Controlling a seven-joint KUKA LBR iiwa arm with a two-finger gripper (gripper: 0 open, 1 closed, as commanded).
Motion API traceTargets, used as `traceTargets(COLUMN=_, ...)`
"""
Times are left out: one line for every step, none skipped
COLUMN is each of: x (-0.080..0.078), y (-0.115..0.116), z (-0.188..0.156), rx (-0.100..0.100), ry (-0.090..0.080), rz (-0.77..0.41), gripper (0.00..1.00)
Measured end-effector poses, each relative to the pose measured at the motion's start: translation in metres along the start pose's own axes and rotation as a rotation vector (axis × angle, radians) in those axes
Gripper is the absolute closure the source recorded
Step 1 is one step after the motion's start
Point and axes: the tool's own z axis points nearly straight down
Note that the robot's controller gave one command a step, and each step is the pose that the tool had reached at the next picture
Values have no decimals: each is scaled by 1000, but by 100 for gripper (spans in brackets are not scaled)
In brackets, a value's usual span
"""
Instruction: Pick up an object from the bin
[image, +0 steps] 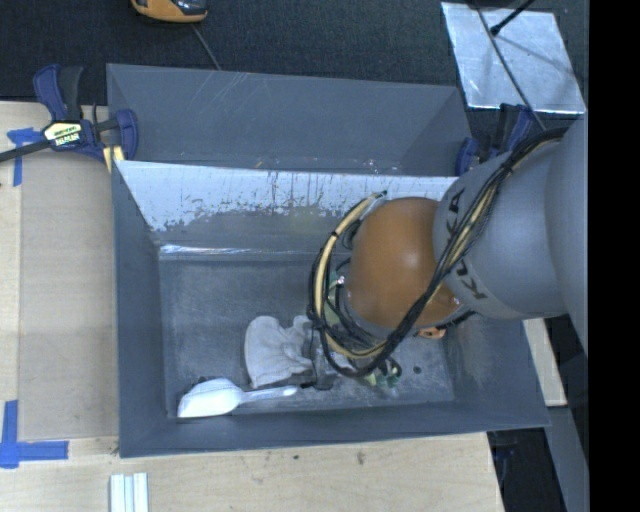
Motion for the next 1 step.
traceTargets(x=0, y=0, z=-9, rx=0, ry=-3, rz=0, gripper=100)
